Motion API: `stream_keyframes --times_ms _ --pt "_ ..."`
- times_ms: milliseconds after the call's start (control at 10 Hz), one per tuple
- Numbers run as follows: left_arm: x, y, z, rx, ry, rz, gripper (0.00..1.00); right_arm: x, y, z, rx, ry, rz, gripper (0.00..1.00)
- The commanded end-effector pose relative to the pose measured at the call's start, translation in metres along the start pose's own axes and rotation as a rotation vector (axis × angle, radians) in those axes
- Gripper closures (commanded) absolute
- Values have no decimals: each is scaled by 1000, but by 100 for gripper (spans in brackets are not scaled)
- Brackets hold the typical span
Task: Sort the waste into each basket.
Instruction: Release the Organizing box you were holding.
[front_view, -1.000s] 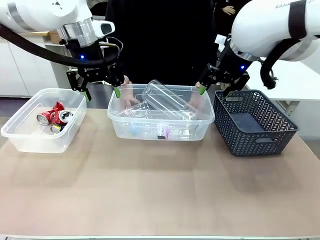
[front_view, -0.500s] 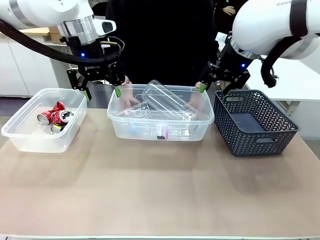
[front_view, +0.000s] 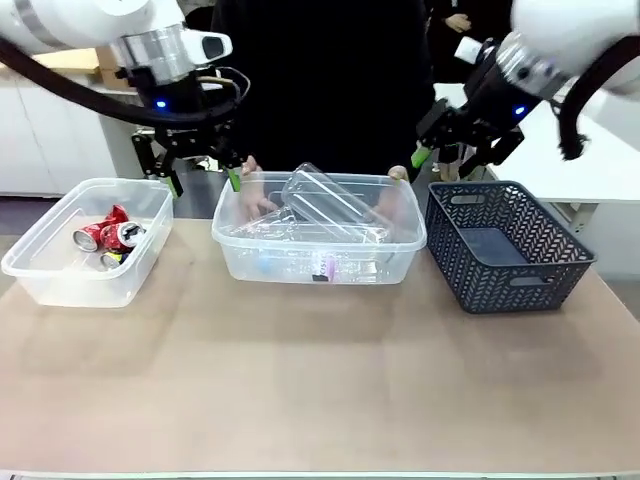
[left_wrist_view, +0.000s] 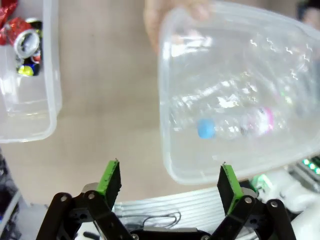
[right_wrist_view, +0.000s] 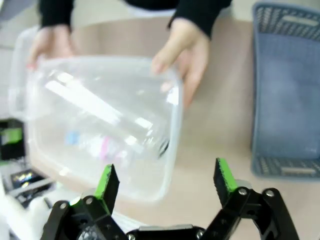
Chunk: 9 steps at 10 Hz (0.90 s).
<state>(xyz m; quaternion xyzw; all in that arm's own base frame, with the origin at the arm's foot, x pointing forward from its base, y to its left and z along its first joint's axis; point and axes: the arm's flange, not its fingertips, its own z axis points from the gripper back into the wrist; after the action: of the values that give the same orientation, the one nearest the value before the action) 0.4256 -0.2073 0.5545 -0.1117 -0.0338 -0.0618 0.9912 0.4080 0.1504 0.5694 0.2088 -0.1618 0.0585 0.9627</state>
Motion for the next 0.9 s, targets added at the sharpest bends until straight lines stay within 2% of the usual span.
stream_keyframes --times_ms 0,100,200,300,400,600,800 --pt "-56 33 32 -229 26 -154 0 -66 -25 62 277 77 4 2" --pt "-76 50 42 -454 -5 -213 0 -84 -32 78 472 95 -32 2" --pt "-94 72 46 -686 -38 -246 0 -98 -38 91 602 27 -153 2" --pt "-105 93 44 -853 -74 -254 0 -108 -45 101 693 -29 -257 2" --pt "-112 112 38 -997 -105 -206 0 -118 -56 104 780 -52 -326 2" --pt "-119 140 16 -1184 -125 -110 0 -131 -83 93 905 -49 -372 2" --pt "-107 162 -9 -1295 -151 15 0 -134 -103 80 857 -95 -400 2"
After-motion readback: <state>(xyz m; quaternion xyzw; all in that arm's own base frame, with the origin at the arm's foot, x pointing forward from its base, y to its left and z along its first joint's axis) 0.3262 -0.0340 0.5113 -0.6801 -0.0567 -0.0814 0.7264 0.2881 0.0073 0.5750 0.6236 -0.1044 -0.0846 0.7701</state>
